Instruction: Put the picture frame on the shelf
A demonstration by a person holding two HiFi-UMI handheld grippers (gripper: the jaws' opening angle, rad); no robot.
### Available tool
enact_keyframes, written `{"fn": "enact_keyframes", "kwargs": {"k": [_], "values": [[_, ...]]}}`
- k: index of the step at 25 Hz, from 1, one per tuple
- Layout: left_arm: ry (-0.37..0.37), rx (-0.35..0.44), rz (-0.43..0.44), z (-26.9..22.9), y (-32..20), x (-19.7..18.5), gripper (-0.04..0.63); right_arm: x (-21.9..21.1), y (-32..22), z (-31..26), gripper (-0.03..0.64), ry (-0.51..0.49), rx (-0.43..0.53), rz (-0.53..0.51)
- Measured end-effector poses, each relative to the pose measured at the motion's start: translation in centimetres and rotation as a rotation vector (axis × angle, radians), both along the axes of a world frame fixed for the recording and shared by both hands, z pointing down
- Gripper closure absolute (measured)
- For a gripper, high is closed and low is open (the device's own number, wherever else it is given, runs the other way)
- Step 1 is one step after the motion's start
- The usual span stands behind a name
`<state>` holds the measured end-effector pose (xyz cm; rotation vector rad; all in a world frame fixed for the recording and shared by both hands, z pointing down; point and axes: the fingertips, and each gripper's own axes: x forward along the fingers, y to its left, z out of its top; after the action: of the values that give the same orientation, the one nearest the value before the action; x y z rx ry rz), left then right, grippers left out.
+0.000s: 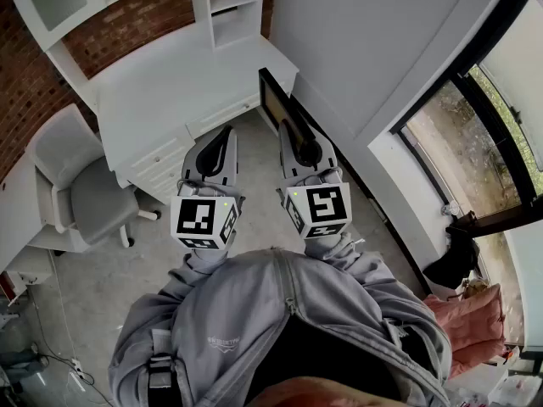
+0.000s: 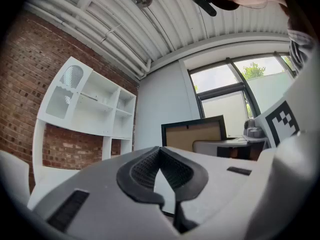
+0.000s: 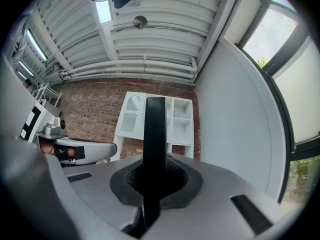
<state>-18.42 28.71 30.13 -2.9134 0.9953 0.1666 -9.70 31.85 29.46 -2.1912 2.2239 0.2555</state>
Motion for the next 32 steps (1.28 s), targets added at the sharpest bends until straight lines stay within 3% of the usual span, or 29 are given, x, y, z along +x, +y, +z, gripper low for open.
{"fn": "enact_keyframes", "kwargs": {"k": [21,32], "values": [[0.0,0.021,-0.039,-0.2,3.3,3.6,0.588,3.6,3.0,-0.8,0.583,-0.002,0.053,-0.067],[-0.009,-0.01,-0.046,1.3,2.6,5.1,0.588,5.4,2.3,0.8,0.583,-0.032,0.027,-0.07]]}}
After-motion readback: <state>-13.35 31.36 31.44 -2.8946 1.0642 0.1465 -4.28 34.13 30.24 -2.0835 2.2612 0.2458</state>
